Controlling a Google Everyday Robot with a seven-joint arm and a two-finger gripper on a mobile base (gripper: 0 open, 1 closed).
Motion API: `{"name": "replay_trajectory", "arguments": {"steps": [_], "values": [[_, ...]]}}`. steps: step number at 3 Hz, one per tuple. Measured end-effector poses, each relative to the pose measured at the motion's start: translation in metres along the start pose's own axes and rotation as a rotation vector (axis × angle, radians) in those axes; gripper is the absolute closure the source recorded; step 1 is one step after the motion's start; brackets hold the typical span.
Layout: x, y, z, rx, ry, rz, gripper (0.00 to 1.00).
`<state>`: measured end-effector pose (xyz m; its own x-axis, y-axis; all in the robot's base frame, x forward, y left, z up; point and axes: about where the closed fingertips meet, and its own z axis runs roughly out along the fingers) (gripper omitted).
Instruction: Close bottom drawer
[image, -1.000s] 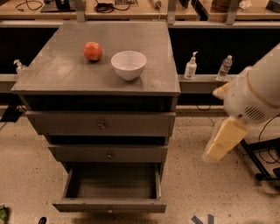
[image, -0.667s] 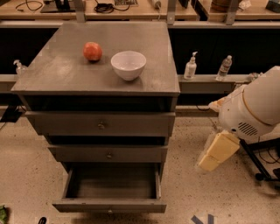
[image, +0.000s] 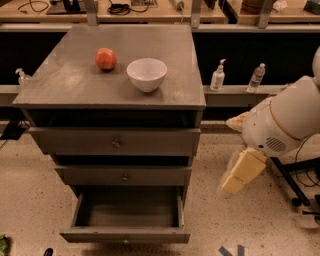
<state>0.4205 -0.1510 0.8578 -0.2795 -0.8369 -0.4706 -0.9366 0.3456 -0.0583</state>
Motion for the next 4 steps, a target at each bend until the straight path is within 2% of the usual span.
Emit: {"name": "replay_trajectory", "arguments": {"steps": [1,2,3,4], "values": [[-0.015,0.019,0.042,-0.165,-0.149,-0.016,0.0],[-0.052,0.084,0.129,-0.401,-0.339,0.02,0.0],[-0.073,0.165,0.204,-0.672,-0.422,0.075,0.0],[-0.066,0.179,0.22,-0.737,-0.43,0.107,0.0]]}}
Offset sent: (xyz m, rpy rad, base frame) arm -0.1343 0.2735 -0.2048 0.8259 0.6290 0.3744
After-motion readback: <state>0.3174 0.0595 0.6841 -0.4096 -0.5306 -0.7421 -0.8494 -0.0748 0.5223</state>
